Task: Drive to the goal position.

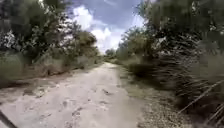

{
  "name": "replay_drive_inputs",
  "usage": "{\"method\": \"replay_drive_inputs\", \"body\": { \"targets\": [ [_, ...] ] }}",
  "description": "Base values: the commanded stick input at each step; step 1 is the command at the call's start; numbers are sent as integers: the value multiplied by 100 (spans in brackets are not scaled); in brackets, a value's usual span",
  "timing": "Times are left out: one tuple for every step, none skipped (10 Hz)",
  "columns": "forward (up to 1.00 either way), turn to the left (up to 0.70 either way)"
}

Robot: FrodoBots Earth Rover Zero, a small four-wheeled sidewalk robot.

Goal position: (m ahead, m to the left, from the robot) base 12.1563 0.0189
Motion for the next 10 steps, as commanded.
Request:
{"method": "replay_drive_inputs", "body": {
  "targets": [
    [85,0],
    [85,0],
    [85,0],
    [85,0],
    [85,0],
    [85,0],
    [85,0],
    [85,0],
    [85,0],
    [85,0]
  ]
}}
